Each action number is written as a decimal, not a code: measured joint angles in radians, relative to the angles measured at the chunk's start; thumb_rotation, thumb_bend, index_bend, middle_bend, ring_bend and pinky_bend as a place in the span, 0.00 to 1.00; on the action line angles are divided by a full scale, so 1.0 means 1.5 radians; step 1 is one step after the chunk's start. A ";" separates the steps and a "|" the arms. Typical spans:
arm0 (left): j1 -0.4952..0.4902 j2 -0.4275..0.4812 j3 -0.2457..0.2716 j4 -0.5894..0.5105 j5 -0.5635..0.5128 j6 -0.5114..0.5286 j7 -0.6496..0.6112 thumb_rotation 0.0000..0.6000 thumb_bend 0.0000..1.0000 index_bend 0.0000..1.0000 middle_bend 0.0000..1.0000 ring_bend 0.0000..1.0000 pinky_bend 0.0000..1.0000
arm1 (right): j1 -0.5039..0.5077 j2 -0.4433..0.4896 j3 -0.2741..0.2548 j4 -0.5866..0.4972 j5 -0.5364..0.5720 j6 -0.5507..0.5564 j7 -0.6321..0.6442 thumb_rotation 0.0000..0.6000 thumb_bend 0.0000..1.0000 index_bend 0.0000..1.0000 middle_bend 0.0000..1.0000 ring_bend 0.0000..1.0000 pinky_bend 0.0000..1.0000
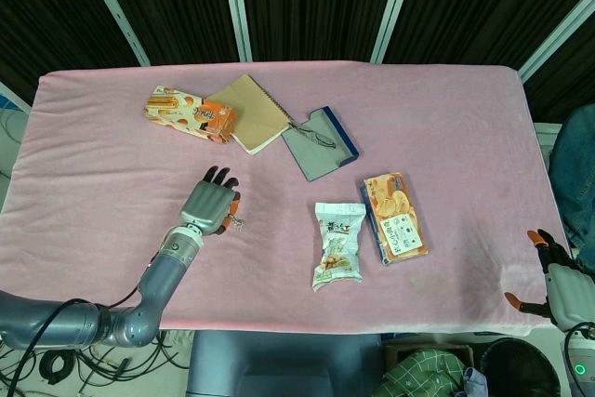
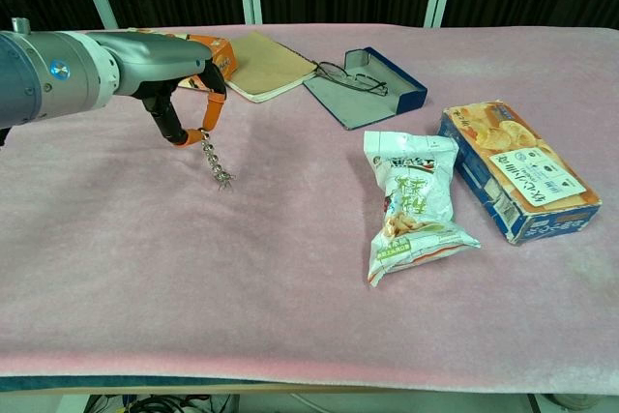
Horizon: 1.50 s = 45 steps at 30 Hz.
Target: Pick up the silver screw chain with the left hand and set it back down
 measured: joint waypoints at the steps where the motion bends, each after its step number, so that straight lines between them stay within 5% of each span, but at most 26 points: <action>1: 0.002 0.001 0.001 0.001 0.000 -0.001 -0.002 1.00 0.49 0.57 0.19 0.00 0.00 | 0.000 0.000 0.000 0.000 0.000 0.000 0.000 1.00 0.09 0.00 0.00 0.06 0.18; 21: 0.039 0.052 0.032 -0.001 0.003 -0.025 -0.032 1.00 0.49 0.53 0.18 0.00 0.00 | 0.000 0.000 0.000 -0.001 0.000 0.000 -0.002 1.00 0.09 0.00 0.00 0.06 0.18; 34: 0.068 0.127 0.101 -0.039 0.003 -0.019 0.001 1.00 0.47 0.14 0.10 0.00 0.00 | 0.000 0.000 0.000 -0.004 0.003 0.000 -0.003 1.00 0.09 0.00 0.00 0.06 0.18; 40: 0.106 0.174 0.110 -0.081 0.035 0.041 -0.024 1.00 0.39 0.14 0.10 0.00 0.00 | 0.000 0.000 0.000 -0.004 0.002 0.001 -0.005 1.00 0.09 0.00 0.00 0.06 0.18; 45: 0.173 0.201 0.126 -0.088 0.148 0.123 -0.102 1.00 0.38 0.14 0.08 0.00 0.00 | 0.000 -0.001 -0.001 -0.002 0.000 0.003 -0.008 1.00 0.09 0.00 0.00 0.06 0.18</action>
